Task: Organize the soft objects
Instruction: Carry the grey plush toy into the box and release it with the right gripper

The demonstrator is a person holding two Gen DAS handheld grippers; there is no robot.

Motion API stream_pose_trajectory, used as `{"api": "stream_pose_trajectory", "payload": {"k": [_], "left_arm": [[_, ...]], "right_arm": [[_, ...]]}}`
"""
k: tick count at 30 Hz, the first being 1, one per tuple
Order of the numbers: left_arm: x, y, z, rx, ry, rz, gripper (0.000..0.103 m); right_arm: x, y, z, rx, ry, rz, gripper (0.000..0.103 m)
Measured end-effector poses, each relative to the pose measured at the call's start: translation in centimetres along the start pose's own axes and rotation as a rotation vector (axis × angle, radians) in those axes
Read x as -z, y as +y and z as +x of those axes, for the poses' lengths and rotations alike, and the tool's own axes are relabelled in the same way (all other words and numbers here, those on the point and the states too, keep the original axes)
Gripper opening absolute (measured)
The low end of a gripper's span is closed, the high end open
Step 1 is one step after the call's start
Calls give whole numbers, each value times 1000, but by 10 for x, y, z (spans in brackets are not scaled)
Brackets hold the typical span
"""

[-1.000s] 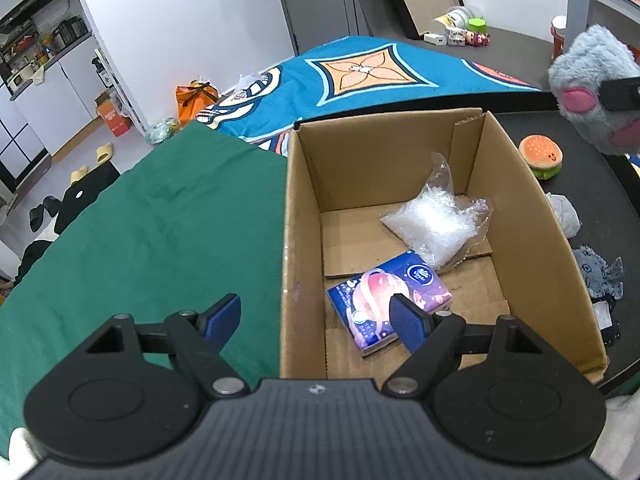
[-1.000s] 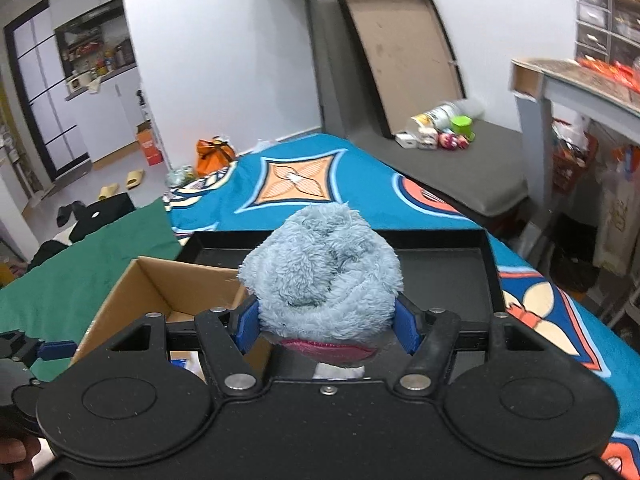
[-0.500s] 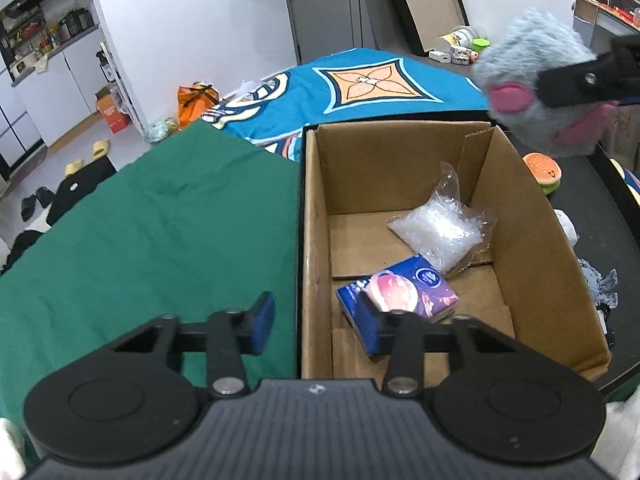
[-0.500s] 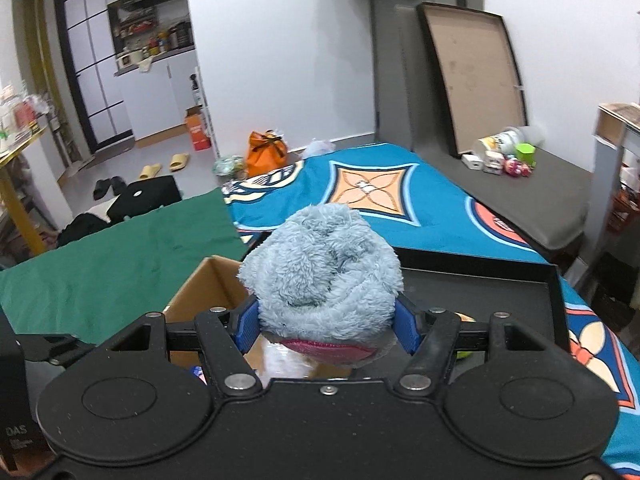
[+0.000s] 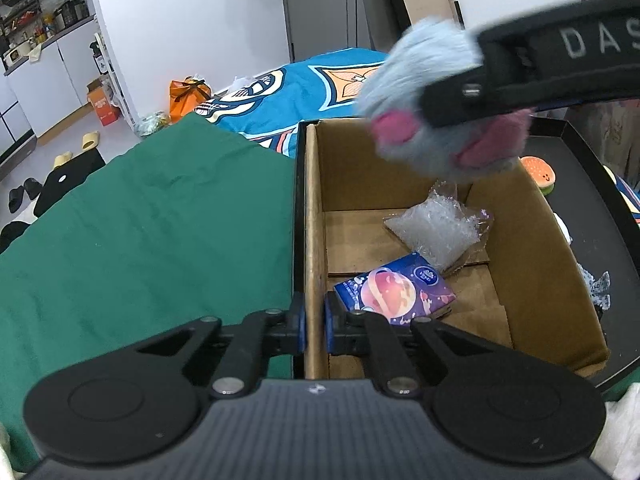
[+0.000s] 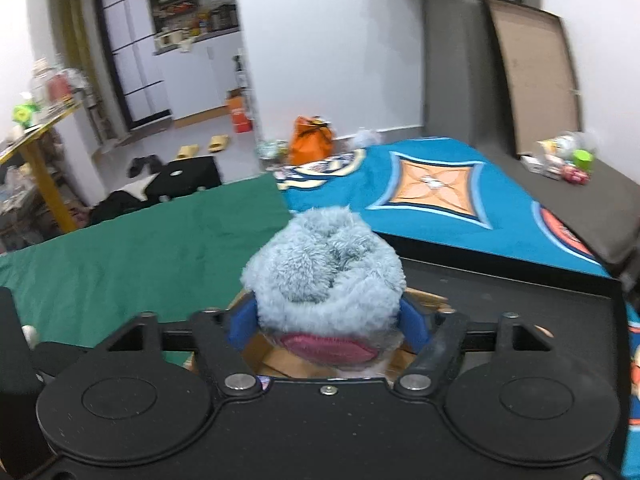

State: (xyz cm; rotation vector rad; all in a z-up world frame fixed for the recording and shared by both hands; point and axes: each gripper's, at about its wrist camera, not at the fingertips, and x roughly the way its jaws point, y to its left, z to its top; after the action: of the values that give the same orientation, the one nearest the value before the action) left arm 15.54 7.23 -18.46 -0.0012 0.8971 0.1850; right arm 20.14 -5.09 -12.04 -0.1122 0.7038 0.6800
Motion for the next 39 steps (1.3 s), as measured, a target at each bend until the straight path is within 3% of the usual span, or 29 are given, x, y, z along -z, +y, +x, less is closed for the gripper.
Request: {"api": "stream_pose_trajectory", "payload": {"k": [4, 19, 24, 39], "left_arm": [[0, 0, 0, -3, 3, -1, 9], [-3, -7, -7, -18, 19, 13, 16], [-4, -13, -11, -29, 13, 22, 35], [-5, -33, -14, -64, 19, 92, 65]], "right_arm": [[1, 6, -4, 18, -12, -29, 87], [21, -36, -38, 103, 17, 68, 87], [31, -53, -48, 135, 19, 93, 87], [75, -87, -51, 182, 77, 174, 84]]}}
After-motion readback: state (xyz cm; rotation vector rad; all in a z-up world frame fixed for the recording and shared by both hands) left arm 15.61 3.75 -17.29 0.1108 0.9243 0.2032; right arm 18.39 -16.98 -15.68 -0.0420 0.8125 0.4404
